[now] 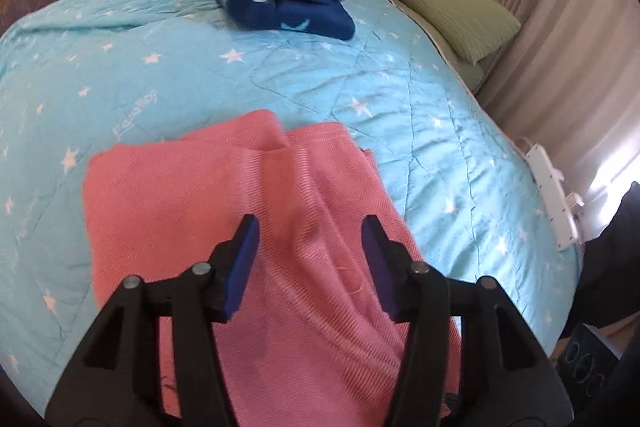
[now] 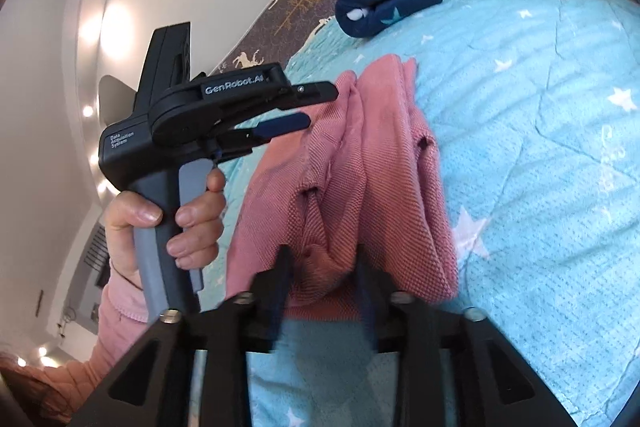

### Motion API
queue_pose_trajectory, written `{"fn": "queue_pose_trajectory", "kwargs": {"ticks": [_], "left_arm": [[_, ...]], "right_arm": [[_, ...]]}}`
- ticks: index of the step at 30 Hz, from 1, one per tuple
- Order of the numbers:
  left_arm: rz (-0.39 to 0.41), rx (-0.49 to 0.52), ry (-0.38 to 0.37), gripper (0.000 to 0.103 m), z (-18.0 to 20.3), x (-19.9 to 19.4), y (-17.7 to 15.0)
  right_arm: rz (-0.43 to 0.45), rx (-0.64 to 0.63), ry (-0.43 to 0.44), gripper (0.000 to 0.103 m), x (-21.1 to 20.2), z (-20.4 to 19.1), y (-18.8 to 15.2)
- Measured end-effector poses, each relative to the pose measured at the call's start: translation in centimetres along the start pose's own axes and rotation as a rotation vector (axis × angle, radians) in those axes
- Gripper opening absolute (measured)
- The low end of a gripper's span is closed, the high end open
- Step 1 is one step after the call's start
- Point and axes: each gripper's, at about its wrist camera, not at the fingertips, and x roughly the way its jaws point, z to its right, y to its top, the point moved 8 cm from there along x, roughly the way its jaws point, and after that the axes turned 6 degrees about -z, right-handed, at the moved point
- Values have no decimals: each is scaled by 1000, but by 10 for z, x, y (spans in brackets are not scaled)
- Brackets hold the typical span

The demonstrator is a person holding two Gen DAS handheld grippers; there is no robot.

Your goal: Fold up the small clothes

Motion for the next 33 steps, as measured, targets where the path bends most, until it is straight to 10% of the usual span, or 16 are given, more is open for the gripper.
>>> {"fn": "queue_pose_trajectory", "kwargs": {"ticks": [9, 12, 23, 33], "left_arm": [[-103, 13, 202, 54, 9, 39, 1], [-98, -19, 237, 28, -3, 36, 1], [-42, -128, 9, 9, -10, 6, 13], [-38, -15, -69, 9, 42, 5, 18]], "right_arm": [[-28, -21, 21, 42, 13, -15, -4], [-33, -2, 13, 42, 19, -13, -3], [4, -62, 14, 7, 13, -23, 0], [94, -150, -39, 6, -28, -35, -1]]}}
